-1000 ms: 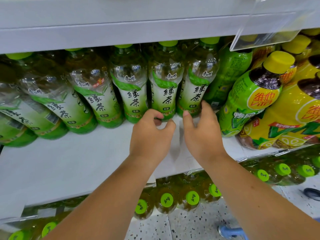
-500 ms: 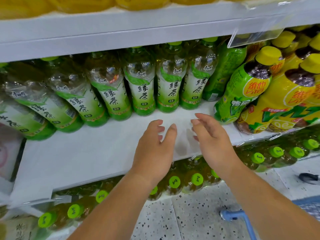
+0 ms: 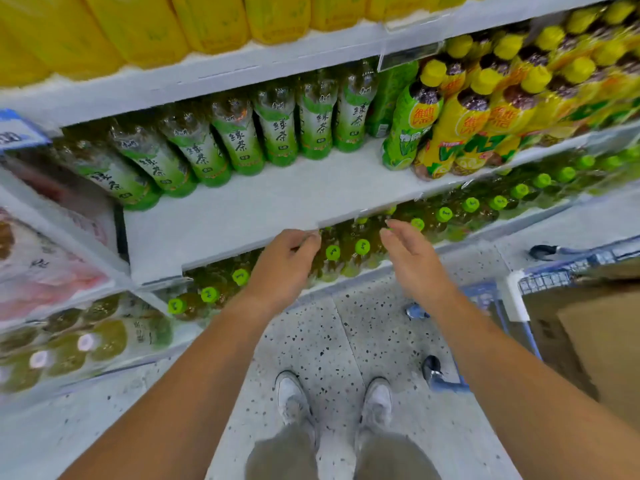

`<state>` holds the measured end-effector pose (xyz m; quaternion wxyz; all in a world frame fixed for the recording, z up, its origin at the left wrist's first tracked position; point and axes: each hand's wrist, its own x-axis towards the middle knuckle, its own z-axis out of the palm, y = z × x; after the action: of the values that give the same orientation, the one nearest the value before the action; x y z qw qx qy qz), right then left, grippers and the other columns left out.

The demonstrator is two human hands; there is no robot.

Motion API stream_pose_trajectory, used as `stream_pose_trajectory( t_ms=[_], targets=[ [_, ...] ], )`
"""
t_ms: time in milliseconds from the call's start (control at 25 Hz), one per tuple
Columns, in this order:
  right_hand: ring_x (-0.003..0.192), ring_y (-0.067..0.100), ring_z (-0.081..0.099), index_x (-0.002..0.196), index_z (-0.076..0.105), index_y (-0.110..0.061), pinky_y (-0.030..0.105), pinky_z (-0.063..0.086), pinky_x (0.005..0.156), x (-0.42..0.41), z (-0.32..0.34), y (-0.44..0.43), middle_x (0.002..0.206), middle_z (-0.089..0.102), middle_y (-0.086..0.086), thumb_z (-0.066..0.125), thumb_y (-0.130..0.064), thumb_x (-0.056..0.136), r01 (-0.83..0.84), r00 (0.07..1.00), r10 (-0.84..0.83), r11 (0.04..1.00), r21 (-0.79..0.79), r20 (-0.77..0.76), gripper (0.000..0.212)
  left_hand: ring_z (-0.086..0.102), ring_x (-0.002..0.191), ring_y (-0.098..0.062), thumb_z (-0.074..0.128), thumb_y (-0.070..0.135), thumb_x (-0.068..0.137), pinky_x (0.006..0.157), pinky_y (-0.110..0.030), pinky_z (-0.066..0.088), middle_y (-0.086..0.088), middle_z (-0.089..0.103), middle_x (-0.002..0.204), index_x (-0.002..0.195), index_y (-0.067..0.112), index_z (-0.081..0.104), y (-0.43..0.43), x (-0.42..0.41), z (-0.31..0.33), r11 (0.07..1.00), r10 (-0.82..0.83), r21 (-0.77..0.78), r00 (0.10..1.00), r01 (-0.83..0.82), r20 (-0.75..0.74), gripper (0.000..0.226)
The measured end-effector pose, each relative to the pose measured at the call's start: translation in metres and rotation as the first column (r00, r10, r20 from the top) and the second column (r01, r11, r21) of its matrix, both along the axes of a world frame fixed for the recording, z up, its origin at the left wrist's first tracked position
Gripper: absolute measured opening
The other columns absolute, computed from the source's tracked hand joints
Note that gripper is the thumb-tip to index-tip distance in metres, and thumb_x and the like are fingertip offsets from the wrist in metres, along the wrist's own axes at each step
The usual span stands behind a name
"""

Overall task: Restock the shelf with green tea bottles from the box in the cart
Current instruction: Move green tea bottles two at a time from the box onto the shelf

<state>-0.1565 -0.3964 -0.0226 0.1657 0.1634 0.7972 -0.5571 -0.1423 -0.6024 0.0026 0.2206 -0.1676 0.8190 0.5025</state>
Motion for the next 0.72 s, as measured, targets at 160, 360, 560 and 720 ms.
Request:
stream_pose_trajectory(
  t_ms=[160, 360, 560, 720],
  targets=[
    [0.118, 0.007, 0.047, 0.145, 0.045, -0.022, 0.026, 0.036, 0.094, 0.056, 0.028, 0.006, 0.129, 0.05, -0.011, 0.049, -0.041, 0.102, 0.006, 0.996, -0.007, 1.0, 0.012, 0.084, 0.047, 0.05, 0.121, -0.013, 0.045, 0.057, 0.1, 0.096, -0.033, 0.039, 0.007, 0.05, 0.145, 0.147, 0.024, 0.045, -0.004, 0.046, 0.032, 0.999, -0.027, 0.023, 0.999, 0.026, 0.043, 0.057],
    [0.121, 0.009, 0.045, 0.148, 0.041, -0.023, 0.029, 0.037, 0.096, 0.129, 0.062, 0.03, 0.139, 0.046, -0.009, 0.046, -0.043, 0.102, 0.068, 0.984, -0.075, 0.997, 0.046, 0.159, 0.051, 0.049, 0.126, -0.014, 0.045, 0.058, 0.099, 0.097, -0.034, 0.041, 0.005, 0.045, 0.151, 0.148, 0.025, 0.043, 0.018, 0.09, 0.057, 0.99, -0.142, 0.034, 0.988, 0.14, 0.061, 0.059],
    [0.137, 0.017, 0.043, 0.15, 0.038, -0.021, 0.027, 0.037, 0.097, 0.18, 0.094, 0.08, 0.152, 0.043, -0.002, 0.045, -0.04, 0.104, 0.107, 0.98, -0.117, 0.992, 0.069, 0.161, 0.051, 0.045, 0.133, -0.017, 0.045, 0.057, 0.1, 0.096, -0.032, 0.038, 0.005, 0.044, 0.152, 0.149, 0.024, 0.041, 0.061, 0.119, 0.086, 0.981, -0.192, 0.049, 0.978, 0.189, 0.085, 0.06],
    [0.135, 0.016, 0.045, 0.149, 0.04, -0.021, 0.029, 0.037, 0.102, 0.203, 0.112, 0.137, 0.145, 0.045, -0.006, 0.044, -0.04, 0.104, 0.089, 0.987, -0.1, 0.992, 0.093, 0.124, 0.049, 0.042, 0.139, -0.017, 0.049, 0.051, 0.101, 0.11, -0.038, 0.037, 0.005, 0.04, 0.155, 0.152, 0.022, 0.038, 0.116, 0.136, 0.11, 0.968, -0.244, 0.06, 0.97, 0.244, 0.002, 0.061]
  ],
)
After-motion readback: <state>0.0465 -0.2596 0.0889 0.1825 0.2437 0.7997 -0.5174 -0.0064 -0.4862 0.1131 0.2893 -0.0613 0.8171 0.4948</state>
